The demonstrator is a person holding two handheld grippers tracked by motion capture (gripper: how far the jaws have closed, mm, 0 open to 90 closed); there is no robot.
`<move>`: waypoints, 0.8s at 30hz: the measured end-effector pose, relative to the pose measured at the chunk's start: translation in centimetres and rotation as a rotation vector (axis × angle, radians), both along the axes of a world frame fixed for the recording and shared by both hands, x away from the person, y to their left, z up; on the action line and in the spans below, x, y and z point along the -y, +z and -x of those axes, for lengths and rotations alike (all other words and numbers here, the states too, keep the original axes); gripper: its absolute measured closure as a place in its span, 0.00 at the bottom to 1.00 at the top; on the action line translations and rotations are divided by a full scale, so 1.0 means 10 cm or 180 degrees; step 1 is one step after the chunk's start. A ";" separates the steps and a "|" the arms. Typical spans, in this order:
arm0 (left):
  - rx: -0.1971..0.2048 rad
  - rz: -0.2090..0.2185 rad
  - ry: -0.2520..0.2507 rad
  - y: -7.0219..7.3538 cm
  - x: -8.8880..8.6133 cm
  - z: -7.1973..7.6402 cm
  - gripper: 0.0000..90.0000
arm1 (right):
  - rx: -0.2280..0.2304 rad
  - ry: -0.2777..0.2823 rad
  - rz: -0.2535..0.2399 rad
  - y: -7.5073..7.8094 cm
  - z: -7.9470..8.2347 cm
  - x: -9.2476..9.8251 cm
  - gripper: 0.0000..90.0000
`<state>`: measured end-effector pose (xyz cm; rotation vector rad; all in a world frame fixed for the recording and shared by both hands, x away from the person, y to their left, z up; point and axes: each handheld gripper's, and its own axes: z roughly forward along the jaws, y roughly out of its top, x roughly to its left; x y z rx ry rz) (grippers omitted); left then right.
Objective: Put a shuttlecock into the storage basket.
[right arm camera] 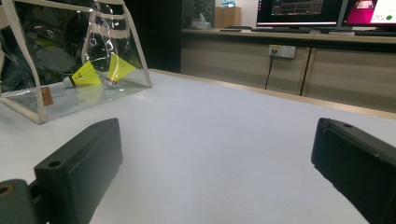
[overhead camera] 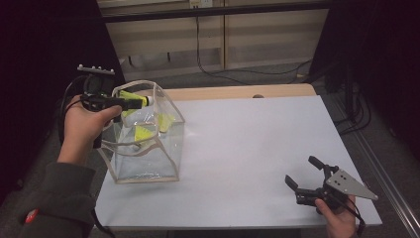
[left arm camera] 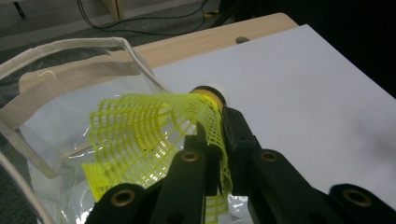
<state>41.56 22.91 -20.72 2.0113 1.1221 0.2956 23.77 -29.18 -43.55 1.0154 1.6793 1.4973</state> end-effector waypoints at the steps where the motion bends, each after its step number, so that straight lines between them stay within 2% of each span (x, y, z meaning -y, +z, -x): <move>1: 0.0011 0.0010 0.0010 -0.01 0.00 0.00 0.96 | 0.0009 -0.0004 -0.0001 0.00 0.00 0.00 0.02; 24: -0.0054 -0.0066 0.0108 -0.12 -0.10 -0.03 0.96 | 0.0004 0.0007 0.0007 0.00 -0.01 0.00 0.02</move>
